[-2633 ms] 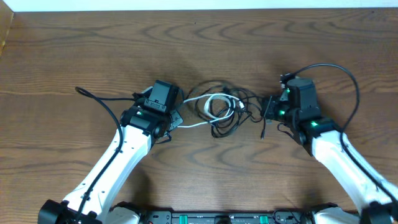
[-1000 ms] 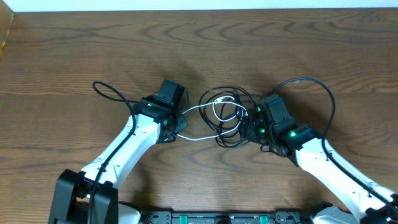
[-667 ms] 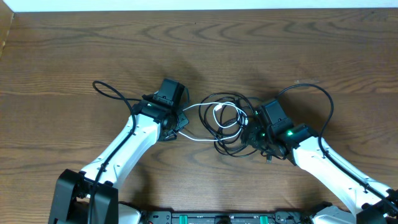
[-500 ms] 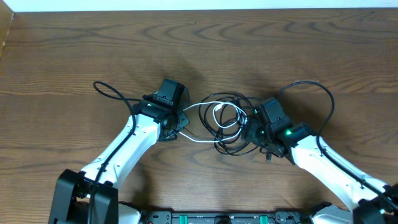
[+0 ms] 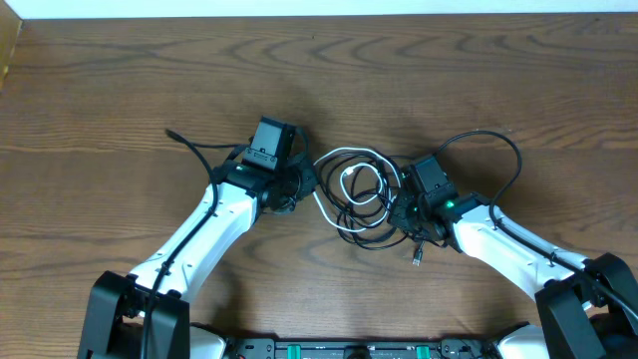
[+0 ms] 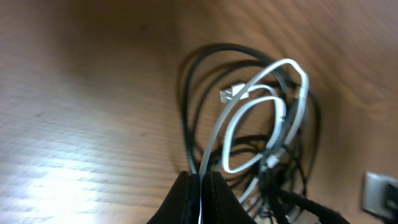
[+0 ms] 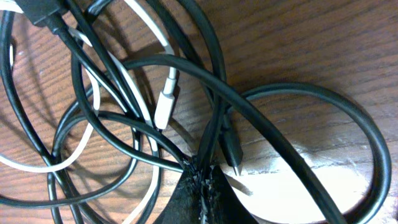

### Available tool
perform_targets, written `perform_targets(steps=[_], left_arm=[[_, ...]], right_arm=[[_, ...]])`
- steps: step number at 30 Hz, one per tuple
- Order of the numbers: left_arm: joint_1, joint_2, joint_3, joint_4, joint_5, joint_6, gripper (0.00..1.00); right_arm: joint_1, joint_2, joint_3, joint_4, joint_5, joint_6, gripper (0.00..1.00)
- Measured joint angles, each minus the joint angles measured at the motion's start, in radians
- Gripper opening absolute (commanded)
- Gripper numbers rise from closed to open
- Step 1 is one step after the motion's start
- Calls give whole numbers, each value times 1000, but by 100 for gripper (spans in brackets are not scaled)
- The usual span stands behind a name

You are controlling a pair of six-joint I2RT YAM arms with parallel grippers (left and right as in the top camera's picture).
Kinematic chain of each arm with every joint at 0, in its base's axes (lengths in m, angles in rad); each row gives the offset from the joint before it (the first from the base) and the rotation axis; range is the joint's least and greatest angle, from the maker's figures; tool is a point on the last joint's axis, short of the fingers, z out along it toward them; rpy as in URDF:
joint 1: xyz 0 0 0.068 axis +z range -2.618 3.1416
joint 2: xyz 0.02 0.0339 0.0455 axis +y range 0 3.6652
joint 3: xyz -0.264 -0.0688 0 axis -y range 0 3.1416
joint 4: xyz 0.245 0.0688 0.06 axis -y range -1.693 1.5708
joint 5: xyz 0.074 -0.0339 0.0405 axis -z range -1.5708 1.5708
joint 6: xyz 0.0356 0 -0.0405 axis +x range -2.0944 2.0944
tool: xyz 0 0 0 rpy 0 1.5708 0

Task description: Untangle cables

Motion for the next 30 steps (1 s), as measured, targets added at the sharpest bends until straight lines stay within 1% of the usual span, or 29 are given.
perform_targets(steps=[3, 5, 10, 11, 15, 17, 20, 22, 23, 24, 25, 26, 30], left_arm=[[14, -15, 0, 11, 35, 48, 8], [32, -40, 0, 10, 47, 80, 8], [149, -217, 0, 6, 68, 179, 8], [189, -269, 0, 6, 60, 196, 8], [301, -391, 0, -10, 28, 223, 8], [339, -425, 0, -48, 6, 230, 8], [365, -430, 0, -104, -12, 234, 8], [367, -416, 0, -143, -19, 237, 9], [367, -408, 0, -158, -19, 237, 14], [367, -397, 0, -177, -19, 238, 17], [366, -383, 0, -190, -17, 240, 17], [365, -367, 0, -198, -14, 239, 22], [346, -292, 0, -201, 19, 248, 25]], right_arm=[[-17, 0, 0, -11, -6, -2, 1], [-46, 0, 0, -57, 18, -3, 1], [-137, -5, 5, -198, 143, 1, 1], [-167, -6, 5, -218, 168, 7, 1], [-259, -7, 5, -230, 217, 21, 1], [-296, -7, 4, -225, 220, 25, 1], [-319, -6, 3, -187, 186, 21, 1], [-318, -6, -2, -121, 135, -13, 1], [-314, -6, -3, -84, 100, -37, 1], [-311, -6, -3, -59, 78, -55, 1], [-306, -6, -3, -31, 53, -80, 1], [-299, -6, -3, -11, 32, -103, 1], [-274, -6, -3, 40, -12, -196, 1]])
